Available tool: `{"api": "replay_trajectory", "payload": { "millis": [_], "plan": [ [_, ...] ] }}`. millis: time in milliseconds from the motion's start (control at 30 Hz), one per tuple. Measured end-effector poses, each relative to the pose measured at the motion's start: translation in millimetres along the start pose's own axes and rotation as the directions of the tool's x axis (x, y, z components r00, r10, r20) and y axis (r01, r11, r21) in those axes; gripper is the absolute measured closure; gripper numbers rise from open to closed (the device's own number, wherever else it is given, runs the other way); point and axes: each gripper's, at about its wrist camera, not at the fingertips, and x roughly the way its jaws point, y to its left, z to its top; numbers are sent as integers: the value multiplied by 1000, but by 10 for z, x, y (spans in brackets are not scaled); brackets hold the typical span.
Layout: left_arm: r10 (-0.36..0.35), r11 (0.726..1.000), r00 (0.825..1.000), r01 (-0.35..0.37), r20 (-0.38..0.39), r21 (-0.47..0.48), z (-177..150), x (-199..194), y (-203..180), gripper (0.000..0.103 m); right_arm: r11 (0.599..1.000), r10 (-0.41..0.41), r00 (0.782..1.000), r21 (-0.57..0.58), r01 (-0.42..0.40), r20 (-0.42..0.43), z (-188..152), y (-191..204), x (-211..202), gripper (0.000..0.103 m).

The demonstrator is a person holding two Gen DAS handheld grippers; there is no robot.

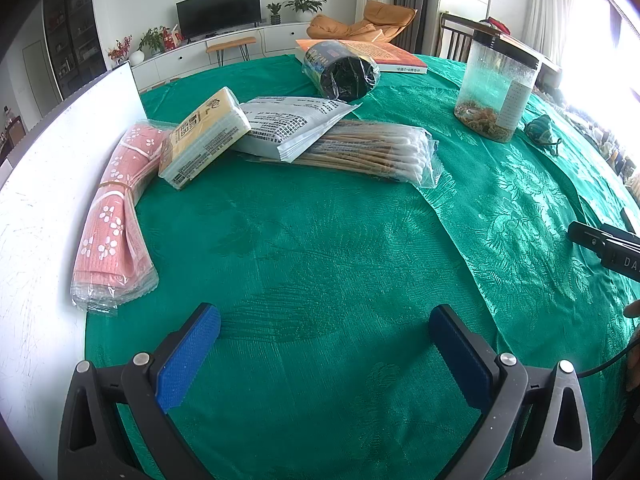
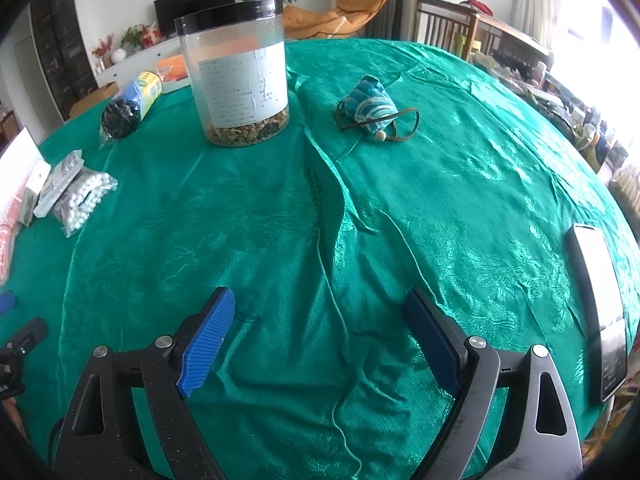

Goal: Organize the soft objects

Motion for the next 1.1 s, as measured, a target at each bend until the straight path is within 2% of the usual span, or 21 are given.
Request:
{"api": "replay_trajectory", "payload": {
  "millis": [1100],
  "plan": [
    [0,1000,1000,0,0,0,2,-1,-1,0,1000,3,1000,-5,-3,4,-2,-11,16,12]
  ]
}}
